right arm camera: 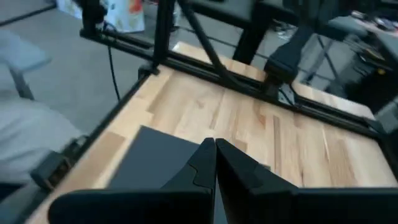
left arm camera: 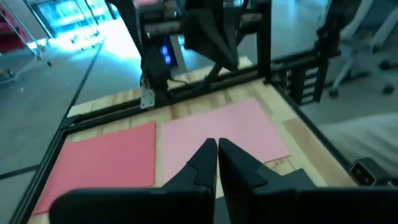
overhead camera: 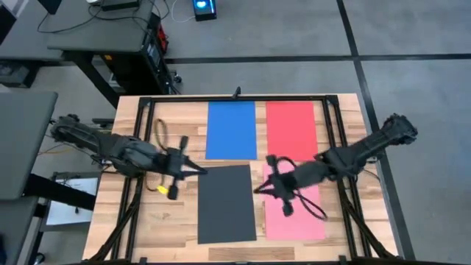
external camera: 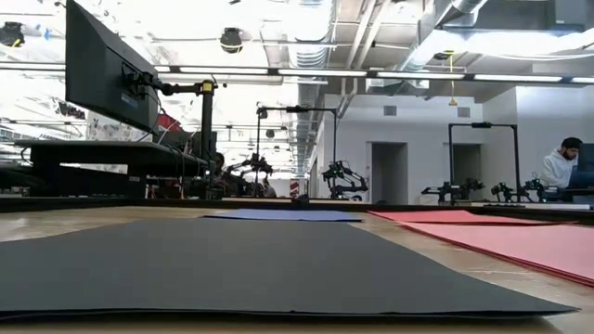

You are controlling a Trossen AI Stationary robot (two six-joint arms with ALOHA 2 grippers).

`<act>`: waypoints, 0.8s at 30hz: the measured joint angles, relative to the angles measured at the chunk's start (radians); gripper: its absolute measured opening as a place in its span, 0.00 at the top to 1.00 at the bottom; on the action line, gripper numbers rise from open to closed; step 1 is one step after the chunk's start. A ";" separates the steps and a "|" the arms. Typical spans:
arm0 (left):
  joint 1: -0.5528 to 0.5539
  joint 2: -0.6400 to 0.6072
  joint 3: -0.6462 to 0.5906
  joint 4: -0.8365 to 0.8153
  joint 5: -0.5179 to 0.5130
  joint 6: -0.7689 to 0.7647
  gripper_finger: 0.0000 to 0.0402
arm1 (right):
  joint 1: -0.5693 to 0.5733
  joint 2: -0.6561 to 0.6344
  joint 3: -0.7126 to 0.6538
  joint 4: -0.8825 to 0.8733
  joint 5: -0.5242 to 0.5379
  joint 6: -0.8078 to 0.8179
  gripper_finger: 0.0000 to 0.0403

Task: Organize paper
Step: Return to Home Position

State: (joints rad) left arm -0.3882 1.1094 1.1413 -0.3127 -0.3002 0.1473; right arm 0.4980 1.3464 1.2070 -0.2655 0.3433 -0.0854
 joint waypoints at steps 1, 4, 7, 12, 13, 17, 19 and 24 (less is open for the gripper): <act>0.000 -0.048 -0.060 0.041 0.000 -0.001 1.00 | -0.033 0.006 -0.013 0.028 -0.069 -0.041 1.00; 0.000 -0.196 -0.220 0.139 -0.008 0.004 1.00 | -0.137 0.010 -0.054 0.064 -0.130 -0.081 1.00; 0.010 -0.358 -0.338 0.183 -0.051 0.033 1.00 | -0.249 -0.031 -0.098 0.077 -0.155 -0.081 1.00; 0.075 -0.601 -0.429 0.055 -0.153 -0.027 1.00 | -0.427 -0.199 -0.206 0.029 -0.255 -0.066 1.00; 0.089 -0.644 -0.440 0.027 -0.155 -0.033 1.00 | -0.459 -0.253 -0.244 0.024 -0.276 -0.060 1.00; 0.111 -0.809 -0.507 -0.009 -0.122 -0.035 1.00 | -0.542 -0.495 -0.416 0.042 -0.316 -0.030 1.00; 0.112 -0.878 -0.561 0.034 -0.121 -0.025 1.00 | -0.555 -0.636 -0.522 0.099 -0.321 -0.010 1.00; 0.112 -1.024 -0.749 0.176 -0.082 0.007 1.00 | -0.530 -0.970 -0.813 0.312 -0.322 -0.008 1.00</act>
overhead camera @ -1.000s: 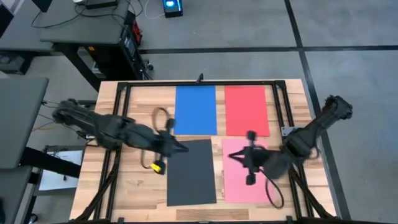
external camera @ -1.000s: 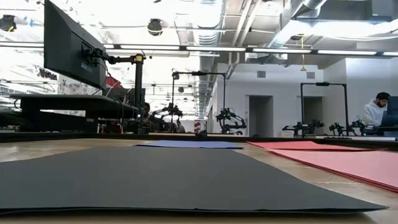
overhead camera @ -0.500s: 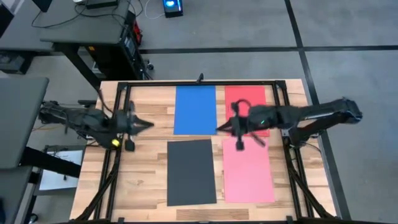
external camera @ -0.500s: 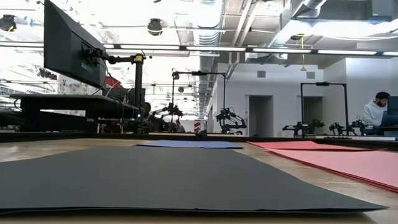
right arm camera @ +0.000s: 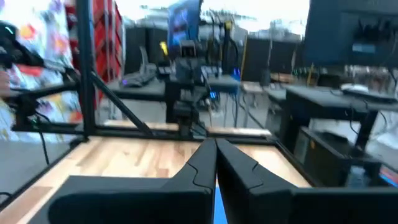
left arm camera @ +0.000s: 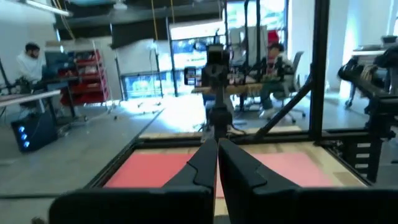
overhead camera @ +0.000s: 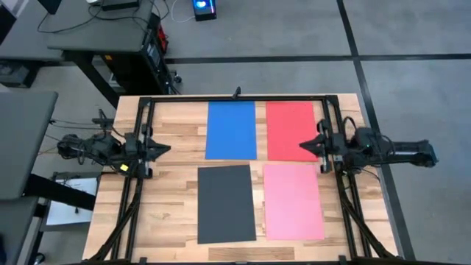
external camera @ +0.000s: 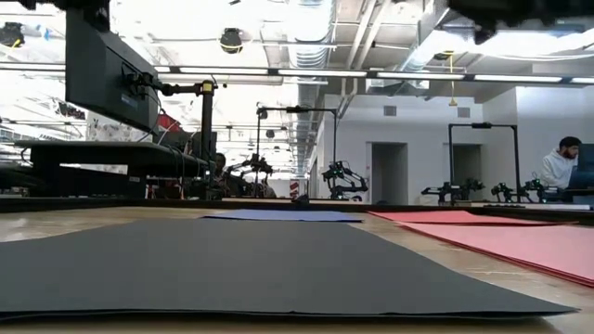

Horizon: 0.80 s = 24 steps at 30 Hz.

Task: Organize paper
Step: Return to Home Position

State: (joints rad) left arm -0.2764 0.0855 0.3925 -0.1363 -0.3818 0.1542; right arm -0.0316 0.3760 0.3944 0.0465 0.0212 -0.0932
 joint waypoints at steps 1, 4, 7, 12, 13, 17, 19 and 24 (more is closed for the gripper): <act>0.000 -0.024 -0.039 0.029 0.004 0.004 1.00 | 0.007 -0.059 -0.048 0.017 0.000 -0.007 1.00; 0.000 -0.081 -0.140 0.083 0.010 0.006 1.00 | 0.030 -0.219 -0.180 0.050 0.000 0.002 1.00; 0.001 -0.082 -0.228 0.152 0.016 0.001 1.00 | 0.051 -0.343 -0.288 0.049 0.000 0.023 1.00; 0.001 -0.084 -0.377 0.274 0.057 -0.061 1.00 | 0.076 -0.359 -0.386 0.055 0.001 0.067 1.00; 0.001 -0.079 -0.378 0.281 0.066 -0.085 1.00 | 0.079 -0.348 -0.386 0.034 0.001 0.077 1.00; 0.003 -0.067 -0.381 0.196 0.070 -0.139 1.00 | 0.077 -0.344 -0.386 0.035 0.001 0.093 1.00; 0.003 -0.069 -0.382 0.218 0.071 -0.124 1.00 | 0.071 -0.346 -0.386 0.027 0.004 0.097 1.00; 0.003 -0.066 -0.383 0.203 0.031 -0.073 1.00 | 0.033 -0.326 -0.387 -0.021 0.038 0.195 1.00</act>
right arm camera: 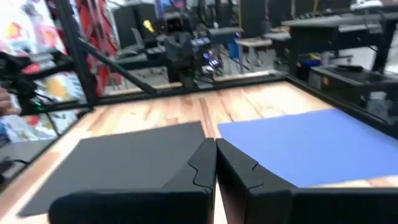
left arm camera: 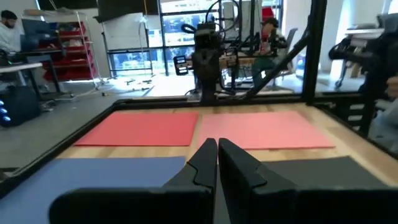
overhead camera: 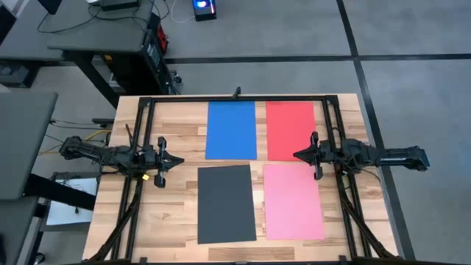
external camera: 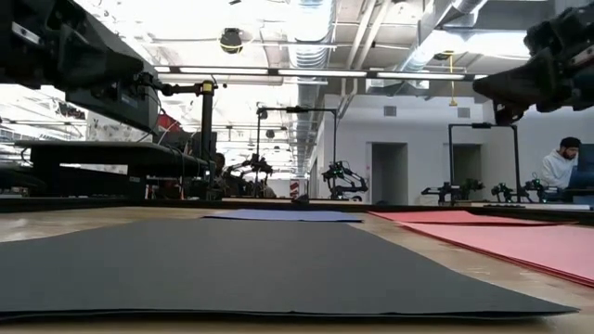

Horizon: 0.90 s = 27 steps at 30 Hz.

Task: Organize paper
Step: Return to Home Position

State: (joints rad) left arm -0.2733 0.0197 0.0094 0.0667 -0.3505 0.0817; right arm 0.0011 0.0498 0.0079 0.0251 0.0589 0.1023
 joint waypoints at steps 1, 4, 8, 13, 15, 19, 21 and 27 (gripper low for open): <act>0.000 -0.001 0.000 -0.004 -0.002 0.005 1.00 | -0.008 0.008 0.000 -0.001 0.003 0.003 1.00; 0.000 0.000 0.000 -0.005 -0.003 0.008 1.00 | -0.029 0.017 0.000 -0.002 0.005 0.003 1.00; 0.001 0.000 -0.001 -0.005 -0.004 0.003 1.00 | -0.039 0.022 0.000 -0.001 0.005 0.003 1.00; 0.001 -0.001 -0.001 -0.005 -0.005 -0.038 1.00 | -0.038 0.022 0.000 -0.001 0.006 0.003 1.00; 0.001 0.000 -0.002 -0.006 -0.005 -0.039 1.00 | -0.038 0.022 0.000 -0.001 0.007 0.003 1.00; 0.001 0.000 -0.002 -0.006 -0.005 -0.041 1.00 | -0.038 0.022 0.000 -0.001 0.007 0.003 1.00; 0.001 0.000 -0.002 -0.006 -0.004 -0.041 1.00 | -0.038 0.022 0.000 -0.001 0.008 0.003 1.00; 0.001 0.000 -0.002 -0.007 -0.004 -0.041 1.00 | -0.038 0.022 -0.001 -0.001 0.008 0.003 1.00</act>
